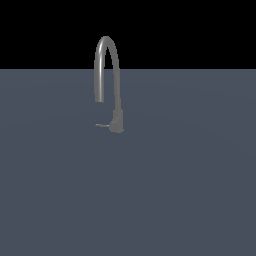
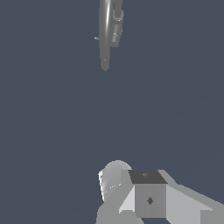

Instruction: Turn on the faucet by rotating a designated handle.

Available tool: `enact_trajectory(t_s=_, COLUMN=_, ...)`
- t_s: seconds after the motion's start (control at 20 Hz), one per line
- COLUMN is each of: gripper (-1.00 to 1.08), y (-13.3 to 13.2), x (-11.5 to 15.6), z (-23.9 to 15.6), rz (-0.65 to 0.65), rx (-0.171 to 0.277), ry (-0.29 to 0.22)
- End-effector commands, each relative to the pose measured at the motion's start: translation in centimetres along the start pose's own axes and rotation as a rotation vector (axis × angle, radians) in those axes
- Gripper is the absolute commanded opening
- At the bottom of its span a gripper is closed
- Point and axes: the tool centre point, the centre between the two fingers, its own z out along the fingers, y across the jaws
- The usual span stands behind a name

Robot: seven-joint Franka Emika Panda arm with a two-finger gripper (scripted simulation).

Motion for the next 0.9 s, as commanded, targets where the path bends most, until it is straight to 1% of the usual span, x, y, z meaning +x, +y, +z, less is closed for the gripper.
enact_trajectory(t_s=0.0, gripper=-1.0, y=0.0, x=0.0, z=0.0, rz=0.0, rx=0.0, ry=0.0)
enact_trajectory(t_s=0.2, gripper=-1.0, y=-0.1, x=0.3, z=0.1, rz=-0.014, rx=-0.015, ry=-0.001)
enact_trajectory(t_s=0.4, gripper=-1.0, y=-0.2, x=1.1, z=0.6, rz=-0.055, rx=-0.058, ry=-0.005)
enact_trajectory(t_s=0.6, gripper=-1.0, y=-0.6, x=2.4, z=1.3, rz=-0.122, rx=-0.128, ry=-0.011)
enact_trajectory(t_s=0.85, gripper=-1.0, y=-1.2, x=4.7, z=2.6, rz=-0.237, rx=-0.249, ry=-0.022)
